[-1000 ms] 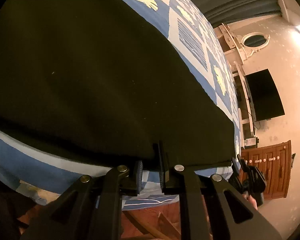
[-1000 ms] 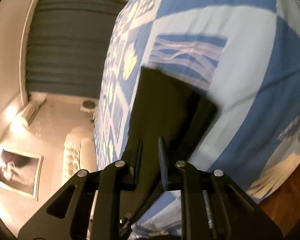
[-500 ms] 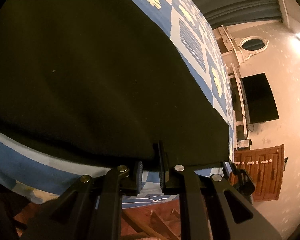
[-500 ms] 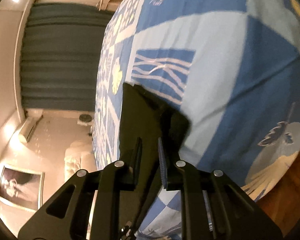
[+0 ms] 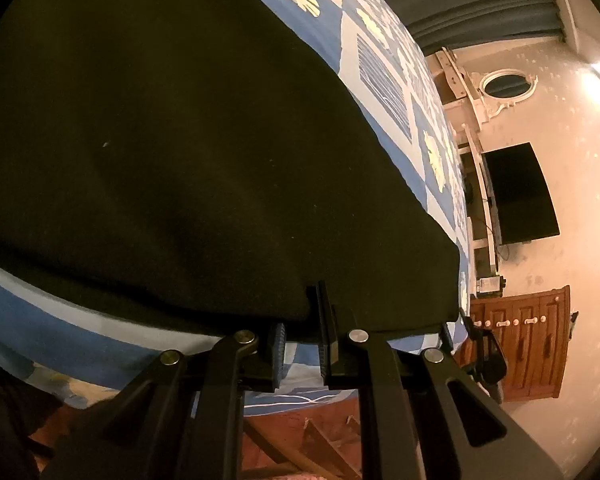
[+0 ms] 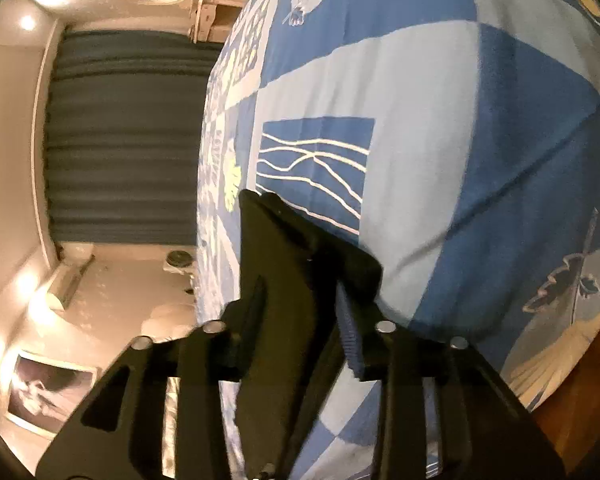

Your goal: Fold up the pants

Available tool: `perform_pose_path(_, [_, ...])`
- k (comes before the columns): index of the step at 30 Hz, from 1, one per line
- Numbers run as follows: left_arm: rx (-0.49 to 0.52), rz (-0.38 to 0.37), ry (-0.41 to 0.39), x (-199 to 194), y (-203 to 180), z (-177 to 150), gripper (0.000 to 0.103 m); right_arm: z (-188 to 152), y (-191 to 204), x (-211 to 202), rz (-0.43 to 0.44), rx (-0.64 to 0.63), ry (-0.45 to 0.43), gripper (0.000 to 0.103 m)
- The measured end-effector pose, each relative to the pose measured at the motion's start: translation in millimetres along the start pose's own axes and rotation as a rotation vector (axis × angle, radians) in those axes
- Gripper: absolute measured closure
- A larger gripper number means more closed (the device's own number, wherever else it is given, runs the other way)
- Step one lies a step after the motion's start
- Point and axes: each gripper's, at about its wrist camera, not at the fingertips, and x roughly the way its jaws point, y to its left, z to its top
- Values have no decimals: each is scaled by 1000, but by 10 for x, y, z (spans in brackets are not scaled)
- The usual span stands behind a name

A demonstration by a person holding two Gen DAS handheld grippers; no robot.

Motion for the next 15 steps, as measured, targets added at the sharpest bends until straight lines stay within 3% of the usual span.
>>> perform_pose_path(1, [0, 2, -3, -20, -3, 1, 89, 4, 39, -24, 4, -14, 4, 97])
perform_pose_path(6, [50, 50, -36, -116, -128, -44, 89, -21, 162, -224, 1, -86, 22, 97])
perform_pose_path(9, [89, 85, -34, -111, -150, -90, 89, 13, 30, -204, -60, -102, 32, 97])
perform_pose_path(12, [127, 94, -26, -59, -124, -83, 89, 43, -153, -143, -16, -25, 36, 97])
perform_pose_path(15, [162, 82, -17, -151, -187, -92, 78, 37, -181, -253, 13, 9, 13, 89])
